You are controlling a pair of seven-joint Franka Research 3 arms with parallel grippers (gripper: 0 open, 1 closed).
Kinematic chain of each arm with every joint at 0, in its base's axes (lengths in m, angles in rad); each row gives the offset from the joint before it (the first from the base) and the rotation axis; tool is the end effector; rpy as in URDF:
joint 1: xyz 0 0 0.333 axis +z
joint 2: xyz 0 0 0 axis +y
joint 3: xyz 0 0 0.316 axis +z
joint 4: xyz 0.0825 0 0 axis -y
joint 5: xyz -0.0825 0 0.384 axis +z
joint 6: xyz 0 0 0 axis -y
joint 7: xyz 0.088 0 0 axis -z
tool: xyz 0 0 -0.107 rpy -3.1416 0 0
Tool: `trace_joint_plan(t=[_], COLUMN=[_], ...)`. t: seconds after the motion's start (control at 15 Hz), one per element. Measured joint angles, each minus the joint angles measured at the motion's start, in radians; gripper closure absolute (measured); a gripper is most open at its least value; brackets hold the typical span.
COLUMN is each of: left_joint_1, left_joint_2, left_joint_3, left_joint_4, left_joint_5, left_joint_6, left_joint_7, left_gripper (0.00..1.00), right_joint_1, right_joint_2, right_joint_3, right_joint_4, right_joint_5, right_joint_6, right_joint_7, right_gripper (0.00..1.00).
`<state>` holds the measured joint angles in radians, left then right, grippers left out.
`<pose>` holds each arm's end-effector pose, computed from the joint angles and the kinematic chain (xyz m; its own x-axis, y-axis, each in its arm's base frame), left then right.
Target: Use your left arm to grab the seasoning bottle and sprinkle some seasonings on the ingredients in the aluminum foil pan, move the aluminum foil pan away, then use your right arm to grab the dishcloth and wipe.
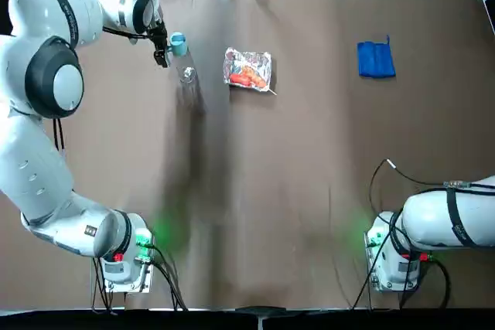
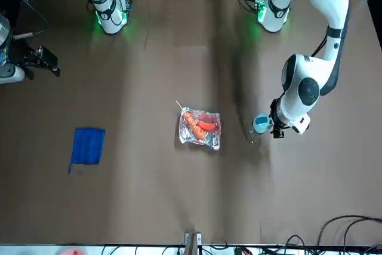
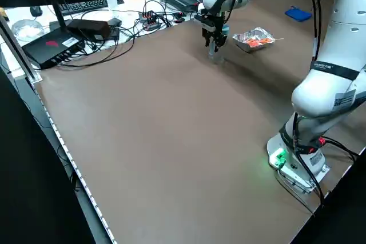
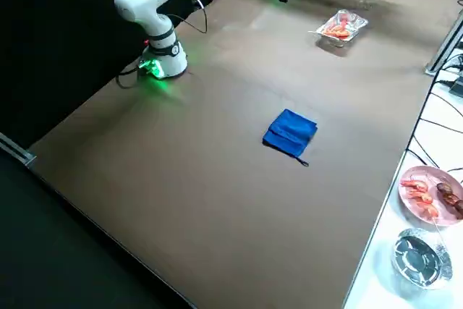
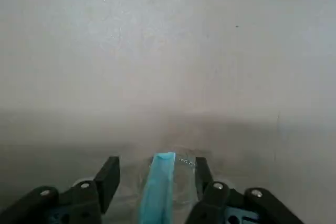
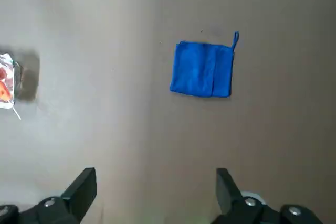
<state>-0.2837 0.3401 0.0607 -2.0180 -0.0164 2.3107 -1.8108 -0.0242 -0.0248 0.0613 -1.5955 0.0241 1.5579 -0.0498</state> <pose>0.5805 -0.1330 0.2789 -0.0249 0.9995 0.0195 0.9987 0.0257 -0.0432 0.5448 0.0233 0.6254 0.9961 0.0870 -0.0117 0.0868 -0.9960 -0.0232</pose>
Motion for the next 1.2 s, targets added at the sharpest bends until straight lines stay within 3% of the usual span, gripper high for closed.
trace_joint_plan(t=[0.47, 1.07, 1.2], left_joint_1=[0.0, -0.004, -0.006], left_joint_2=[0.0, 0.0, 0.0], left_joint_3=[0.0, -0.001, -0.002], left_joint_4=[0.0, 0.0, 0.0], left_joint_5=[0.0, 0.0, 0.0], left_joint_6=[0.0, 0.0, 0.0], left_joint_7=[0.0, 0.0, 0.0], left_gripper=[0.44, 0.48, 0.53], right_joint_1=[-0.005, -0.006, -0.006], right_joint_2=[0.011, 0.011, 0.011], right_joint_3=[0.0, 0.001, 0.001], right_joint_4=[0.0, 0.0, 0.0], right_joint_5=[0.0, 0.0, 0.0], right_joint_6=[0.002, 0.002, 0.002], right_joint_7=[0.0, 0.0, 0.0], right_gripper=[0.0, 0.0, 0.0])
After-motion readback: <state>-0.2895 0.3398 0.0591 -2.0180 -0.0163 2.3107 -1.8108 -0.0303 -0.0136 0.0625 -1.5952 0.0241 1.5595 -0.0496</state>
